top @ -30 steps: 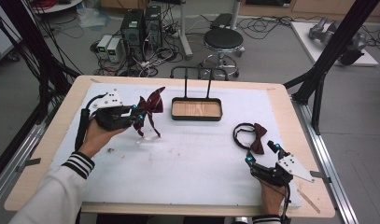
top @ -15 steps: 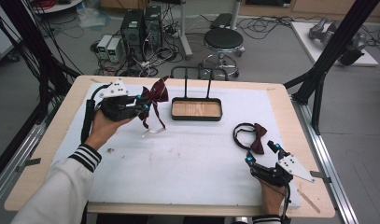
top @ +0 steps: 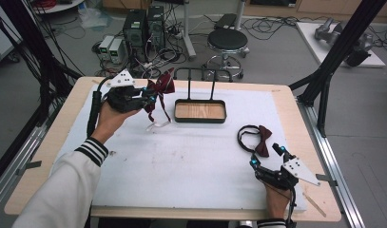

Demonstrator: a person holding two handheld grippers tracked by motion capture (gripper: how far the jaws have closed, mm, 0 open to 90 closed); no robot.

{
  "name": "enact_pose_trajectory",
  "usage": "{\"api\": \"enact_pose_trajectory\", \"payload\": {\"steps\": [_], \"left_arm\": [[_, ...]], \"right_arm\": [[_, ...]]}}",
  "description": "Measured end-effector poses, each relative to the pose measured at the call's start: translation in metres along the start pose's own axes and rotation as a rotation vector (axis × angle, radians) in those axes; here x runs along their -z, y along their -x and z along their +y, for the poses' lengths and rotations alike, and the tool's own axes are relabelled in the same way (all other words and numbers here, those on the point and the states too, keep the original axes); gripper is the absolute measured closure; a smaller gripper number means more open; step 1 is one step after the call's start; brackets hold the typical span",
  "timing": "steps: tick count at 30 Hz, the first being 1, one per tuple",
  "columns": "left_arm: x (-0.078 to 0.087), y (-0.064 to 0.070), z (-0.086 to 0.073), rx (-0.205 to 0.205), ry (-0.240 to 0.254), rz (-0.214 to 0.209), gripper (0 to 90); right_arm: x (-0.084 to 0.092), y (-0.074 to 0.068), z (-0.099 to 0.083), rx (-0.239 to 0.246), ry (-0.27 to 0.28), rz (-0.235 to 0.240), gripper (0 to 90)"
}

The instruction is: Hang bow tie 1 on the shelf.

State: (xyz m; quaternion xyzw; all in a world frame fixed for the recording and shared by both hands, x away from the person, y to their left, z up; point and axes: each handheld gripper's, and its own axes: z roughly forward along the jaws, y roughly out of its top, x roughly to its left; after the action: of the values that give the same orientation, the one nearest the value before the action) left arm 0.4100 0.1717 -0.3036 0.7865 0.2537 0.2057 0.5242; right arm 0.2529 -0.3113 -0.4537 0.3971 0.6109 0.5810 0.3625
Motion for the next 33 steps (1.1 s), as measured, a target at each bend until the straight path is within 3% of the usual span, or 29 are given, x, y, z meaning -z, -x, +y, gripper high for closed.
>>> {"api": "enact_pose_trajectory", "payload": {"steps": [12, 33], "left_arm": [[-0.02, -0.009, 0.02, 0.011, 0.009, 0.002, 73.4], [-0.062, -0.025, 0.039, 0.048, 0.008, 0.035, 73.4]], "right_arm": [[0.0, 0.0, 0.0, -0.001, -0.004, -0.001, 10.2], [-0.001, 0.0, 0.0, -0.002, -0.005, -0.006, 10.2]]}}
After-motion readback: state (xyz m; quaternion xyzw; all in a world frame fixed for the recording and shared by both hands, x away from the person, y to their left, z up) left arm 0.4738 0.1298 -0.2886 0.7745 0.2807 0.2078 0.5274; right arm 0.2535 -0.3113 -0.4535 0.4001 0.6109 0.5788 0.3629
